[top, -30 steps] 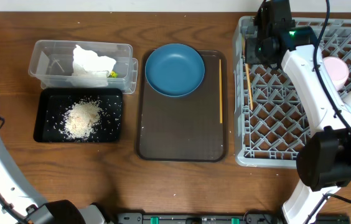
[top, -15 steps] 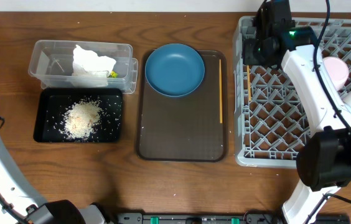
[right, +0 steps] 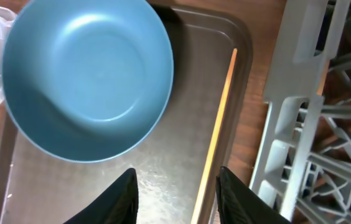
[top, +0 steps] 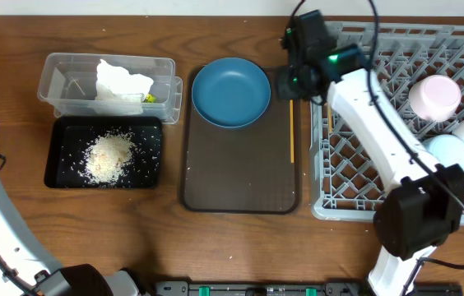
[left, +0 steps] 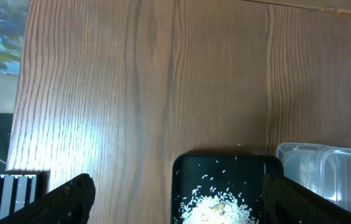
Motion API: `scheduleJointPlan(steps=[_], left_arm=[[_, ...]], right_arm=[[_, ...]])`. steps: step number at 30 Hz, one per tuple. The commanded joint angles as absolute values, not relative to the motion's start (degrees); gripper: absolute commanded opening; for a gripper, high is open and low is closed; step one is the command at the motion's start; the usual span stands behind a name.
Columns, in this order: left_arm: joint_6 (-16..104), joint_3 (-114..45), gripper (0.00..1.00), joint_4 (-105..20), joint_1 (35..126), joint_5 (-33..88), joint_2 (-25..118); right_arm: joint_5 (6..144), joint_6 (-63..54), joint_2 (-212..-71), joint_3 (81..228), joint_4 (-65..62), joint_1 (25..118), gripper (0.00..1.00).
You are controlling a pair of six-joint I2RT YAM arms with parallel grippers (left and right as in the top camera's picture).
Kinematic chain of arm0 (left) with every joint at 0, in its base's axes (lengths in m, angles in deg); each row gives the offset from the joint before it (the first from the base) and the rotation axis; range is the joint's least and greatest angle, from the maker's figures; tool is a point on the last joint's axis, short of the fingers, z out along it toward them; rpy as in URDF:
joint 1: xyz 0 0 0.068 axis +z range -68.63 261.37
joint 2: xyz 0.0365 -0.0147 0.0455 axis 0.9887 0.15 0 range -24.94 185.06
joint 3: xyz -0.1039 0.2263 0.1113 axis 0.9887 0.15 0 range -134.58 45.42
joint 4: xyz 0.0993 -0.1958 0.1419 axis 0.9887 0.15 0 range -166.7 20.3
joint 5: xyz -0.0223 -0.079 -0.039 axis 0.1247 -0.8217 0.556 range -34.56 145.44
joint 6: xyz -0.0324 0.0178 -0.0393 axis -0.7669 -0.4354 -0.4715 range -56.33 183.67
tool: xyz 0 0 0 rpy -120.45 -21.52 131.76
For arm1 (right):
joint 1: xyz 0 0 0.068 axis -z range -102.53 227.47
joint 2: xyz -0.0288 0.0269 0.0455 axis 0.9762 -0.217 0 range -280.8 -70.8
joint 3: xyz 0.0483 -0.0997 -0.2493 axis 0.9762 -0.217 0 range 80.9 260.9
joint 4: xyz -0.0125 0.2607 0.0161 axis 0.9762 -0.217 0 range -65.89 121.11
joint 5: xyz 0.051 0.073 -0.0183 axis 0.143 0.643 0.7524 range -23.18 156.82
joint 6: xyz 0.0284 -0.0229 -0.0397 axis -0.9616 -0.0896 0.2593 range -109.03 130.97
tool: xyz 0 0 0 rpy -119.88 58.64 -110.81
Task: Sort waste into correct bins and load items into the dishwasher rack
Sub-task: 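Move the right gripper back to the tray and grasp the second chopstick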
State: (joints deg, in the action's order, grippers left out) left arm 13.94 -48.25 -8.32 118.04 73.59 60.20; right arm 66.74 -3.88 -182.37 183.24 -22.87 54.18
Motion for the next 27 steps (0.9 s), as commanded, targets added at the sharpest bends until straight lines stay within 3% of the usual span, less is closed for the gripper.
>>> scheduleJointPlan(steps=[1,12,27], left_arm=[[13.4,-48.6,0.89,-8.1,118.3,74.1,60.7],[13.4,-48.6,0.89,-8.1,118.3,74.1,60.7],[13.4,-48.6,0.89,-8.1,118.3,74.1,60.7]], right_arm=[[61.7,-7.5,-186.8,183.2,-23.1,53.1,0.39],[62.1,-10.4,-198.5,183.2,-26.3,51.0,0.36],[56.1,-13.9,-199.4,183.2,-26.3,51.0,0.39]])
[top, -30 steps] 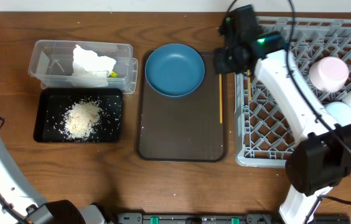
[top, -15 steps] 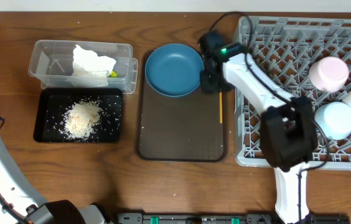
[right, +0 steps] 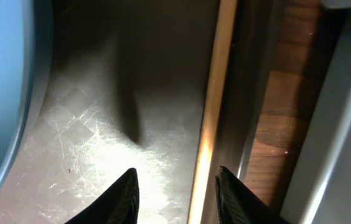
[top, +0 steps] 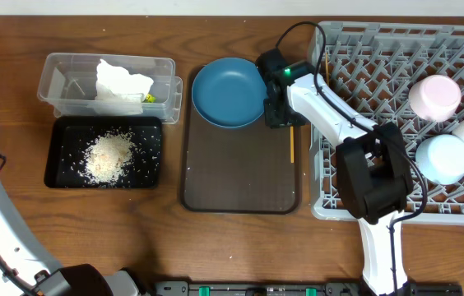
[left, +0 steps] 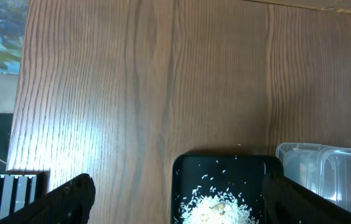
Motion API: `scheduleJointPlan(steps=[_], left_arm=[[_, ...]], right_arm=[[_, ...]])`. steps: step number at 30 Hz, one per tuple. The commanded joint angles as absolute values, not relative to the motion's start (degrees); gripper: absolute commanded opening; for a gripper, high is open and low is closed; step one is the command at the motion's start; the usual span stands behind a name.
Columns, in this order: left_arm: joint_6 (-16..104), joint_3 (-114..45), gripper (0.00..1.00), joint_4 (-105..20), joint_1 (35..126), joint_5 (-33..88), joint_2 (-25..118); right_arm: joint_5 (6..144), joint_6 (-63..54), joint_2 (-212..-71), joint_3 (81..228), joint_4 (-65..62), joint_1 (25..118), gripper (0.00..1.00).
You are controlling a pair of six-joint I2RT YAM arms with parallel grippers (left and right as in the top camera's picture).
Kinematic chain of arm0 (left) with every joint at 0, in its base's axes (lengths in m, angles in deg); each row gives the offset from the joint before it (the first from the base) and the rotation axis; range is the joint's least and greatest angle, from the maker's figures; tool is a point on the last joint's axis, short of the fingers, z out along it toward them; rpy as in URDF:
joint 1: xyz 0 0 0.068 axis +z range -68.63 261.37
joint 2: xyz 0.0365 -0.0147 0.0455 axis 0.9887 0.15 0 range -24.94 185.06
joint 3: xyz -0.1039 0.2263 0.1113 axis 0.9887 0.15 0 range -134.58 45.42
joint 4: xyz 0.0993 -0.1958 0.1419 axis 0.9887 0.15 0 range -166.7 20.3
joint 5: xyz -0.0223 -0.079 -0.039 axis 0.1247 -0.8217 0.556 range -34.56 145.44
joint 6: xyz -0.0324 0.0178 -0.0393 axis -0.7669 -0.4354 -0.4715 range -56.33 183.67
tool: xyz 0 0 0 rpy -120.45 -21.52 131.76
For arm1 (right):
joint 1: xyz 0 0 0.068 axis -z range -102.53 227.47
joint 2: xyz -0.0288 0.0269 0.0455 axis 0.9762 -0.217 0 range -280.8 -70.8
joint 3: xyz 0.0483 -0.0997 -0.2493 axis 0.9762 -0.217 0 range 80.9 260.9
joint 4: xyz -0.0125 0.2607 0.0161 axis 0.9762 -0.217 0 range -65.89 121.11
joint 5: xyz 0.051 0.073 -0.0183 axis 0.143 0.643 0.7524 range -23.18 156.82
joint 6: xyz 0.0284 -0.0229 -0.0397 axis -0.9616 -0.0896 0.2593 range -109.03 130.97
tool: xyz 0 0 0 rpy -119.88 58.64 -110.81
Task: Sort waste into correct bins and load items into the dishwasher rack
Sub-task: 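Move the right gripper back to the tray and grasp the second chopstick, then carry the second chopstick to the rack and insert it upright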
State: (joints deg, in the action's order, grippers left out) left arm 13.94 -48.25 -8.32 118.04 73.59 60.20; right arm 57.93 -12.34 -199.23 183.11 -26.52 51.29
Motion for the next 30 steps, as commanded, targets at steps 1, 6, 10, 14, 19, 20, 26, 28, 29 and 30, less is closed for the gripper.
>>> scheduleJointPlan(steps=[1,6,10,14,19,20,26,28,29,30], left_arm=[[13.4,-48.6,0.89,-8.1,118.3,74.1,60.7],[13.4,-48.6,0.89,-8.1,118.3,74.1,60.7],[13.4,-48.6,0.89,-8.1,118.3,74.1,60.7],[13.4,-48.6,0.89,-8.1,118.3,74.1,60.7],[13.4,-48.6,0.89,-8.1,118.3,74.1,60.7],[13.4,-48.6,0.89,-8.1,118.3,74.1,60.7],[13.4,-48.6,0.89,-8.1,118.3,74.1,60.7],[13.4,-48.6,0.89,-8.1,118.3,74.1,60.7],[13.4,-48.6,0.89,-8.1,118.3,74.1,60.7],[13.4,-48.6,0.89,-8.1,118.3,74.1,60.7]], right_arm=[[56.1,-13.9,-199.5,183.2,-26.1,51.0,0.4],[56.1,-13.8,-201.3,183.2,-26.1,51.2,0.41],[56.7,-13.8,-202.9,183.2,-25.7,51.6,0.4],[57.6,-13.8,-203.2,183.1,-25.5,51.6,0.38],[57.6,-13.6,-203.2,182.9,-25.5,51.6,0.24],[57.6,-13.6,-203.2,182.8,-25.6,51.6,0.19],[57.7,-13.6,-203.2,182.8,-25.6,51.6,0.01],[57.7,-13.6,-203.1,182.9,-25.6,51.7,0.01],[58.2,-13.6,-203.0,183.0,-25.7,52.0,0.01],[58.7,-13.6,-202.8,183.2,-25.7,52.3,0.01]])
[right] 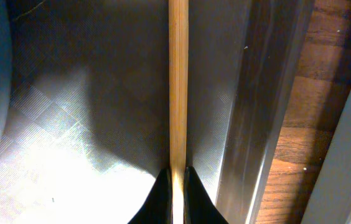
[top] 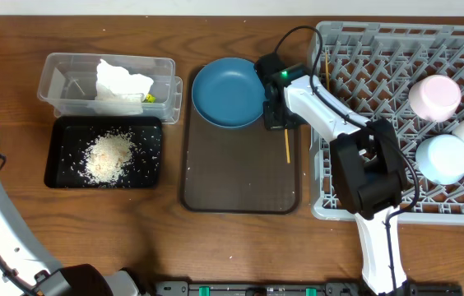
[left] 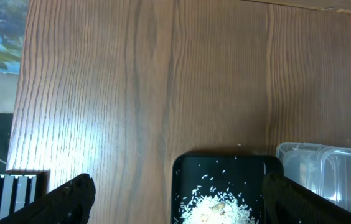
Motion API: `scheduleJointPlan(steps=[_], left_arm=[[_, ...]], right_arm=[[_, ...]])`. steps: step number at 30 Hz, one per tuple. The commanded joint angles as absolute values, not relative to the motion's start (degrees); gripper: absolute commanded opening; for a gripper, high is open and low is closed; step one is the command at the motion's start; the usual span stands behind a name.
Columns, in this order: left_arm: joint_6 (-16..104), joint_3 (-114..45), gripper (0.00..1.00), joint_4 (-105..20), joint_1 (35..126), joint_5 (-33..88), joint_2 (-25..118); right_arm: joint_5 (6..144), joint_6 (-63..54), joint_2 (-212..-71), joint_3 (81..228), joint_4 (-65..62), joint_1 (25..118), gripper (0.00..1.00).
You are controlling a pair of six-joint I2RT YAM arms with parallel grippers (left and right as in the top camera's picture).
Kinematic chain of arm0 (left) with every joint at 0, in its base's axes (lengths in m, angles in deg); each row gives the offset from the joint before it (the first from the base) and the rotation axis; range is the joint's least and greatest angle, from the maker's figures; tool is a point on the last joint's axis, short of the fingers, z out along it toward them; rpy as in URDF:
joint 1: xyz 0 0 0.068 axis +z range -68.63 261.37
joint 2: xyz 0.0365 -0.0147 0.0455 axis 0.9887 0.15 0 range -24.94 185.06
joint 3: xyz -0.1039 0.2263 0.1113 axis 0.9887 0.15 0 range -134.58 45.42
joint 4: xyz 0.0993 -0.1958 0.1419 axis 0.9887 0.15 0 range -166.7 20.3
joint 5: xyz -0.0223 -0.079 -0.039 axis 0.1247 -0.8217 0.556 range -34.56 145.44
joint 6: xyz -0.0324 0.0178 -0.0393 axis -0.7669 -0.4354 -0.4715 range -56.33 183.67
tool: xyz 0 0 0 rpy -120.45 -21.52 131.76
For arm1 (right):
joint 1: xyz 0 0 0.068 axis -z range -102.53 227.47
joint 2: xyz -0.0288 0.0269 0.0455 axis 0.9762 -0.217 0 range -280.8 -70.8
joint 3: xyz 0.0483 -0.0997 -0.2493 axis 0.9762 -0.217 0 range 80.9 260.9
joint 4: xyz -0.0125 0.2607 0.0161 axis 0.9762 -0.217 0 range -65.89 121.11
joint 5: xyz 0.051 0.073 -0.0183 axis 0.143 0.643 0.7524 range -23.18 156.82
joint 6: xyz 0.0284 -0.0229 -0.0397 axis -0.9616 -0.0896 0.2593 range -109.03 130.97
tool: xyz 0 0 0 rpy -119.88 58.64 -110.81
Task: Sort waste into correct bins and load items into the dishwasher rack
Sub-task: 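Carry the second chopstick to the rack and insert it upright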
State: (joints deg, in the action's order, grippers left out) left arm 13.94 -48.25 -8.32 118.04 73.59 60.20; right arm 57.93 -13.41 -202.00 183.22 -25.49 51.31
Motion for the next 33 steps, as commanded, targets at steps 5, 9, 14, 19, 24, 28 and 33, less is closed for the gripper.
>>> scheduleJointPlan(steps=[5,9,14,19,24,28,33], left_arm=[[13.4,-48.6,0.89,-8.1,118.3,74.1,60.7],[13.4,-48.6,0.89,-8.1,118.3,74.1,60.7],[13.4,-48.6,0.89,-8.1,118.3,74.1,60.7],[13.4,-48.6,0.89,-8.1,118.3,74.1,60.7],[13.4,-48.6,0.89,-8.1,118.3,74.1,60.7],[13.4,-48.6,0.89,-8.1,118.3,74.1,60.7],[13.4,-48.6,0.89,-8.1,118.3,74.1,60.7]], right_arm=[[60.5,-13.6,-199.1,185.9,-27.6,55.5,0.01],[63.2,-9.6,-193.2,188.9,-28.5,59.0,0.01],[67.4,-7.2,-184.6,190.7,-28.2,64.2,0.01],[71.8,-4.3,-177.9,190.7,-28.4,69.2,0.01],[71.8,-2.0,-176.6,190.6,-30.4,71.9,0.01],[71.8,1.4,-177.9,188.9,-30.7,71.7,0.01],[71.6,2.1,-181.2,185.0,-27.9,71.1,0.01]])
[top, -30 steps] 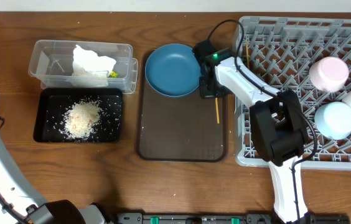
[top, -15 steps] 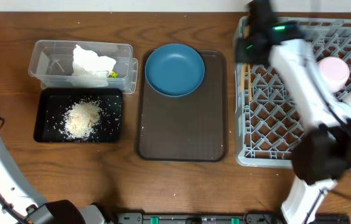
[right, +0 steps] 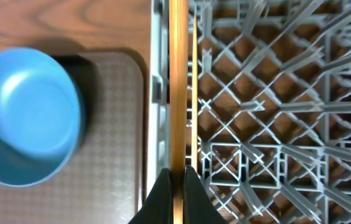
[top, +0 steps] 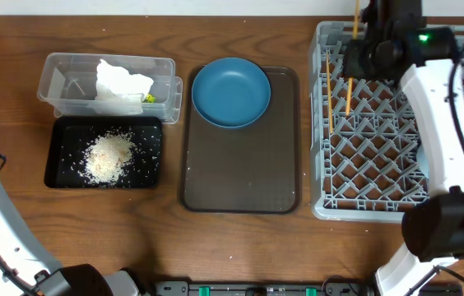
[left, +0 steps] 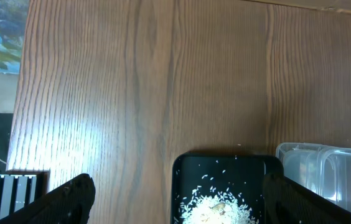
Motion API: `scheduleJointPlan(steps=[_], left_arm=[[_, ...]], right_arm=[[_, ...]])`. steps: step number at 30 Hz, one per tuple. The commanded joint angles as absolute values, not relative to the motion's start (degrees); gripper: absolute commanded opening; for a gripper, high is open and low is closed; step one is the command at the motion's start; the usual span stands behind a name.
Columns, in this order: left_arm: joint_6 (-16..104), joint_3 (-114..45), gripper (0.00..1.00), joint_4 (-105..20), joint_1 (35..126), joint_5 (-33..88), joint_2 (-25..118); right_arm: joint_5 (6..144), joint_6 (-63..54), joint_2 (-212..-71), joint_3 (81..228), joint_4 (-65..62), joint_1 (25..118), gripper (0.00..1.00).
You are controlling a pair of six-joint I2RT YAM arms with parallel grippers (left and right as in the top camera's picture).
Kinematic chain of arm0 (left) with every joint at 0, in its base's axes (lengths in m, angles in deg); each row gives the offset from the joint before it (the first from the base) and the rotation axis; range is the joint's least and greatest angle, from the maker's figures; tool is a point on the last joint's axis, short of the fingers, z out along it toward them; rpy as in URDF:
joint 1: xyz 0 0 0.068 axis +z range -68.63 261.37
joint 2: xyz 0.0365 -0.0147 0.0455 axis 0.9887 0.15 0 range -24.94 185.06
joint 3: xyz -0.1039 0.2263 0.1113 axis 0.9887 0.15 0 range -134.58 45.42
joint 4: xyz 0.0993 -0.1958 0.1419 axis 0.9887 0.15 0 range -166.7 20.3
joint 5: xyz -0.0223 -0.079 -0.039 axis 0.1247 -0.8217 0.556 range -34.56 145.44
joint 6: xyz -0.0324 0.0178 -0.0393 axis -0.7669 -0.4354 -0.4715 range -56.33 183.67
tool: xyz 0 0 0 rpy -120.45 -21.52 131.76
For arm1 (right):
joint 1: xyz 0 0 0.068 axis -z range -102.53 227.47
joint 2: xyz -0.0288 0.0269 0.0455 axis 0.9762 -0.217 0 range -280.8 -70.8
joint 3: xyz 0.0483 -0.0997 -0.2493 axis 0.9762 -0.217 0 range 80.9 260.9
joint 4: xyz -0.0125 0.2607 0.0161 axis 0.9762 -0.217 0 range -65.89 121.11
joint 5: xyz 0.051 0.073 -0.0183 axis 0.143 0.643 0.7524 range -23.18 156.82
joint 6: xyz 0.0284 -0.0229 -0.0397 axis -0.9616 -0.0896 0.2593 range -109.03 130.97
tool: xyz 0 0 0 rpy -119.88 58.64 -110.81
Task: Sort waste into correct bins and load items into the dishwasher rack
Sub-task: 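Carry the second chopstick to the rack and insert it upright, then return the right gripper to the tray and grasp the blue plate's rim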
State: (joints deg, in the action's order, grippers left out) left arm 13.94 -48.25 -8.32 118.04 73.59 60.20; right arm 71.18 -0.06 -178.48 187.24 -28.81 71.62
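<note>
My right gripper (right: 178, 169) is shut on a wooden chopstick (right: 177, 87), held above the left back part of the grey dishwasher rack (top: 380, 164). From overhead the held chopstick (top: 348, 97) pokes out from under the wrist. A second chopstick (top: 328, 90) lies in the rack beside its left wall. A blue bowl (top: 230, 92) sits at the back of the brown tray (top: 240, 173). My left gripper (left: 178, 205) hangs open high above the black tray of rice (left: 225, 199).
A clear bin (top: 109, 82) with crumpled white paper stands at the back left, and the black rice tray (top: 104, 152) lies in front of it. My right arm hides much of the rack's right side; a white item shows at its right edge.
My right gripper was down on the brown tray beside the bowl, shut on the chopstick. It now holds that chopstick over the rack's back left. The left arm has not moved.
The chopstick lay along the brown tray's right edge with my right gripper open above it. The gripper then stood low with its fingers either side of the stick, then shut on it. The stick is now off the tray and above the rack.
</note>
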Motion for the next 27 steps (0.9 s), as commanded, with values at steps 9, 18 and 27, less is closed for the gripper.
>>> scheduleJointPlan(steps=[9,18,27], left_arm=[[13.4,-48.6,0.89,-8.1,118.3,74.1,60.7],[13.4,-48.6,0.89,-8.1,118.3,74.1,60.7],[13.4,-48.6,0.89,-8.1,118.3,74.1,60.7]], right_arm=[[75.4,1.6,-188.7,182.4,-24.0,70.5,0.15],[81.5,1.6,-189.1,182.6,-24.6,69.3,0.56],[101.3,3.8,-186.9,183.7,-19.1,66.0,0.77]])
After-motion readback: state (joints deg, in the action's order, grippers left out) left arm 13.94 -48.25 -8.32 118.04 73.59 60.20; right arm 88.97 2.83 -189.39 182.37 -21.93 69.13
